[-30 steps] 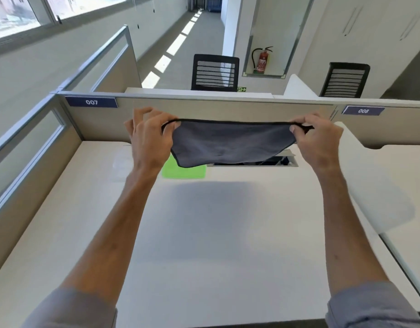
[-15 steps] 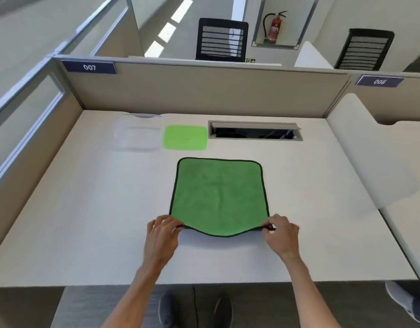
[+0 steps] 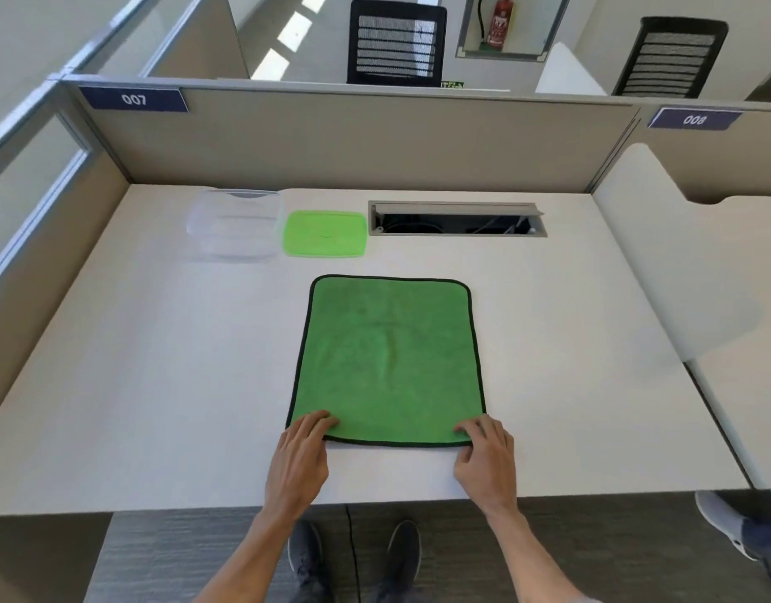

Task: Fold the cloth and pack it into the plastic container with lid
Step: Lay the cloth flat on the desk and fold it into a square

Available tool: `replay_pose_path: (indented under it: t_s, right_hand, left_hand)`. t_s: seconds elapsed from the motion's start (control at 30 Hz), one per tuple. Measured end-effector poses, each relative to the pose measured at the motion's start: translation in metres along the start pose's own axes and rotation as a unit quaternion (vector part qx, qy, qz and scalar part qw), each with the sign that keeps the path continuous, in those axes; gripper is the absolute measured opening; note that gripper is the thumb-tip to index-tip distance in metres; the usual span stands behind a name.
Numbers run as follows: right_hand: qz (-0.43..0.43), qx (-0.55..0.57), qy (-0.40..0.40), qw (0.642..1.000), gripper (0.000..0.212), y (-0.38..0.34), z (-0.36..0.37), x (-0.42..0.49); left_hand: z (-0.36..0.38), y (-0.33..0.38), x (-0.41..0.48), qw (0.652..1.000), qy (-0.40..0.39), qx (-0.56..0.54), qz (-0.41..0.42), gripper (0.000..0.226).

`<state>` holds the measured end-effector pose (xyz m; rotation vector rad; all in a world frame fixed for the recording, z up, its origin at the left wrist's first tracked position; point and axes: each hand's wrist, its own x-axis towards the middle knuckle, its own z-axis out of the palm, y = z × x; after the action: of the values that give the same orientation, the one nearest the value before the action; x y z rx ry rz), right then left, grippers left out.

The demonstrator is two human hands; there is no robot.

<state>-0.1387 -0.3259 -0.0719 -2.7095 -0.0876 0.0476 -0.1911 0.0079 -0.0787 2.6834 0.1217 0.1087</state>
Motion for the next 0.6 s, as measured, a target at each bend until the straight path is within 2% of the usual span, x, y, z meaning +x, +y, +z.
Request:
replay_pose_path:
  t_s: [0.27, 0.4, 0.6]
  right_hand:
    - [-0.014, 0.063, -0.04, 0.997, 0.031, 0.013, -0.03, 0.046]
    - [-0.017, 0.072, -0.028, 0.997, 0.027, 0.01, -0.054, 0.094]
    - [-0.006, 0.076, 0.021, 0.997, 0.033, -0.013, -0.054, 0.164]
  left_hand:
    - [-0.01, 0.006, 0.024, 0.996, 0.045, -0.057, -0.042, 0.026]
    - [-0.027, 0.006, 0.056, 0.994, 0.068, -0.075, -0.034, 0.022]
    - [-0.053, -0.005, 0.135, 0.995, 0.076, -0.066, -0.016, 0.017]
